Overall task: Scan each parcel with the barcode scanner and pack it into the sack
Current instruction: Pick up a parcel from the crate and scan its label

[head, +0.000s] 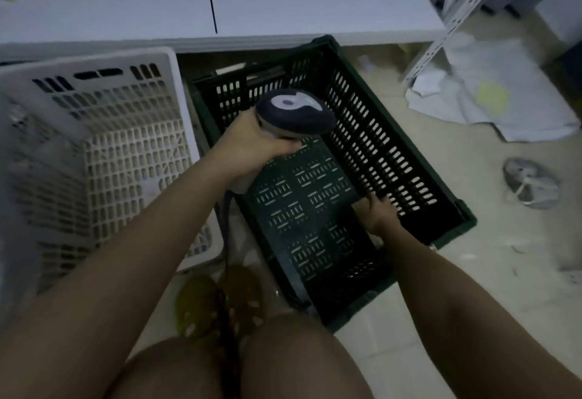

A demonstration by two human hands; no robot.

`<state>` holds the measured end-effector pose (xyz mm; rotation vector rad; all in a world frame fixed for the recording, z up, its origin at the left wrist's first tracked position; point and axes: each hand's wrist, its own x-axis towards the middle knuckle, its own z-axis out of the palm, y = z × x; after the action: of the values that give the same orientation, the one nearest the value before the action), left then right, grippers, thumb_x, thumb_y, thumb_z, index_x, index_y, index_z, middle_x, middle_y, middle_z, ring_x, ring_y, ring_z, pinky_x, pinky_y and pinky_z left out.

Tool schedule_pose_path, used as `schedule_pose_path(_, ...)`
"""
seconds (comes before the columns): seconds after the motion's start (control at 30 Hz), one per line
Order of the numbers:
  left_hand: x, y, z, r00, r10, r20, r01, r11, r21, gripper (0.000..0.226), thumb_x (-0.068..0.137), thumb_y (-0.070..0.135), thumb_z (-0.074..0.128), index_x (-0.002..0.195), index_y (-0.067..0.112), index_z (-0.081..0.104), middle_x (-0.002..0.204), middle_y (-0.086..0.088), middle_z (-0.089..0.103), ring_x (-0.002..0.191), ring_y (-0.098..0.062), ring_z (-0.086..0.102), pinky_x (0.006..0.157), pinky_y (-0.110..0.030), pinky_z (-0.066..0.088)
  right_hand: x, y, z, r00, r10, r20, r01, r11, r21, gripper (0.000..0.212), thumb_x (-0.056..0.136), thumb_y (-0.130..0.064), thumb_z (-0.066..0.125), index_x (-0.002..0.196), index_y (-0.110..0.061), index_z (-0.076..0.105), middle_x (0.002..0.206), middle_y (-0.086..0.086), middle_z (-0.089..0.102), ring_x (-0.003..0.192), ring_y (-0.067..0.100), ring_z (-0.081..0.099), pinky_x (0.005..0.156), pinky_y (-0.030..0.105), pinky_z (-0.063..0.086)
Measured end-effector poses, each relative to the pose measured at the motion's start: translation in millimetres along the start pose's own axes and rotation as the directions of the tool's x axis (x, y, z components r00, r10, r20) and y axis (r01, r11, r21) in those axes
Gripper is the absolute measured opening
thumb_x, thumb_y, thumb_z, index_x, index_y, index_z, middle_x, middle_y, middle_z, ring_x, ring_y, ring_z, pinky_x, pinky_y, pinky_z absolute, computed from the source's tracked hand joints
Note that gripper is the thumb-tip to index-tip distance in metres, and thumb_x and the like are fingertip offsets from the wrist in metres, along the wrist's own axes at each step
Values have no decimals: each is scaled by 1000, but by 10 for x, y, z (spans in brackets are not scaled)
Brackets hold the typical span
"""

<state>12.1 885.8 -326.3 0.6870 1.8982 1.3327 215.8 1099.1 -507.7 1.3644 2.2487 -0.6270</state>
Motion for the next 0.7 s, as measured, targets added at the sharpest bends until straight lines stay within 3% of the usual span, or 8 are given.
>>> schedule_pose_path(0.1, 238, -192, 61, 1000, -17, 17, 18, 1000, -19, 41, 83, 5, 72, 119, 20, 59, 101, 6, 65, 76, 11, 60, 71, -11, 51, 372, 96, 237, 993, 40, 110, -30, 995, -94, 97, 87, -54, 59, 155, -22, -2, 162, 13, 0, 146, 38, 6, 118, 51, 14)
schedule_pose_path(0.17, 365, -298, 113, 999, -32, 14, 32, 999, -32, 45, 82, 7, 73, 123, 20, 58, 98, 14, 63, 76, 13, 59, 66, -5, 50, 477, 140, 321, 991, 82, 105, -75, 995, -70, 102, 84, -57, 61, 154, -29, -8, 162, 10, -7, 147, 38, -1, 117, 57, 14)
schedule_pose_path(0.27, 460, -416, 176, 998, -67, 8, 67, 997, -48, 46, 82, 12, 75, 122, 25, 58, 99, 18, 63, 84, 9, 59, 68, -7, 51, 554, 190, 418, 983, 169, 72, -166, 985, -48, 107, 81, -54, 67, 153, -32, -10, 159, 13, 2, 143, 39, 9, 112, 57, 20)
schedule_pose_path(0.33, 477, -491, 200, 996, -92, 8, 92, 994, -61, 45, 81, 13, 76, 120, 26, 59, 100, 15, 66, 85, 5, 62, 72, -13, 54, 605, 181, 480, 979, 201, 41, -198, 977, -80, 108, 81, -42, 71, 152, -31, -10, 156, 17, 7, 140, 42, 16, 110, 59, 26)
schedule_pose_path(0.43, 443, -556, 210, 993, -116, 0, 116, 991, -69, 43, 81, 15, 76, 120, 25, 61, 99, 9, 70, 80, 1, 66, 68, -16, 55, 605, 66, 476, 984, 171, 57, -168, 985, -42, 107, 82, -28, 72, 152, -24, -8, 155, 20, 11, 137, 43, 26, 109, 56, 32)
schedule_pose_path(0.53, 360, -533, 152, 988, -151, -26, 149, 986, -69, 40, 82, 16, 75, 119, 25, 62, 93, 7, 70, 75, 0, 66, 62, -18, 53, 443, -209, 301, 997, 74, -8, -70, 971, 227, 113, 74, -37, 80, 154, -14, 3, 150, 17, 20, 134, 39, 35, 107, 46, 38)
schedule_pose_path(0.6, 269, -471, 58, 984, -162, -77, 157, 985, -68, 40, 82, 16, 76, 118, 25, 62, 94, 2, 71, 78, -7, 67, 67, -26, 55, 242, -416, 80, 982, 2, -189, 74, 916, 394, 108, 71, -36, 82, 152, -13, 14, 145, 13, 25, 131, 35, 39, 104, 45, 41)
schedule_pose_path(0.7, 79, -325, -162, 965, -142, -220, 128, 989, -77, 46, 79, 11, 77, 122, 17, 62, 94, 0, 70, 81, -10, 66, 72, -27, 56, -247, -761, -266, 855, -221, -470, 428, 811, 399, 101, 69, -30, 83, 148, -15, 22, 139, 5, 28, 126, 22, 38, 100, 36, 41)
